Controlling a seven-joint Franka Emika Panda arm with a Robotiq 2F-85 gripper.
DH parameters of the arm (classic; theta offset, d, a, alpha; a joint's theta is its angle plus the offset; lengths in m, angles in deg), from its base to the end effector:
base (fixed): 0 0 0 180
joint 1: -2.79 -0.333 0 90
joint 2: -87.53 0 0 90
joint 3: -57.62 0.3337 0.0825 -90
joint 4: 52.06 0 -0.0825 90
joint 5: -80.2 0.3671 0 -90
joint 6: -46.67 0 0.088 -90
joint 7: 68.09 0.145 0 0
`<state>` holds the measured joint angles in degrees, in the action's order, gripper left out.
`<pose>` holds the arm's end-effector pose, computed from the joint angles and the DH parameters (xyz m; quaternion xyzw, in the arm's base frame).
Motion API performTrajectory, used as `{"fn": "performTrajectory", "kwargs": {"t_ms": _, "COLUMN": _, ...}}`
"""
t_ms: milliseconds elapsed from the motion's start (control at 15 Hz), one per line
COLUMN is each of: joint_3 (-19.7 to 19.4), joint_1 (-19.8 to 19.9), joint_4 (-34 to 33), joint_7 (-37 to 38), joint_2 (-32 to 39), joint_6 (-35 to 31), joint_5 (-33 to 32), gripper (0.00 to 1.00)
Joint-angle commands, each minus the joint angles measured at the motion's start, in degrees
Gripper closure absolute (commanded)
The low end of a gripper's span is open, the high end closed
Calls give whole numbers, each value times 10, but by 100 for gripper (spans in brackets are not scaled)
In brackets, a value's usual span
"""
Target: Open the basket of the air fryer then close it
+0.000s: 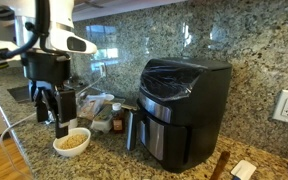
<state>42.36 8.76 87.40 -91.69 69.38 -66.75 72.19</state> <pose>0.3675 -0.1575 0.3951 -0.9952 -0.0623 0.0750 0.0077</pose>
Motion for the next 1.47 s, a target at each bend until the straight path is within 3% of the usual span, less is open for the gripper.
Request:
{"fn": "performTrajectory", "kwargs": {"t_ms": 0, "joint_3": 8, "joint_1": 8, "joint_4": 0, "joint_7": -2, "joint_2": 1, "joint_6": 0, "joint_5": 3, "gripper": 0}}
{"fn": "performTrajectory", "kwargs": {"t_ms": 1400, "joint_3": 8, "joint_1": 8, "joint_4": 0, "joint_7": -2, "joint_2": 2, "joint_6": 0, "joint_5": 3, "gripper": 0}}
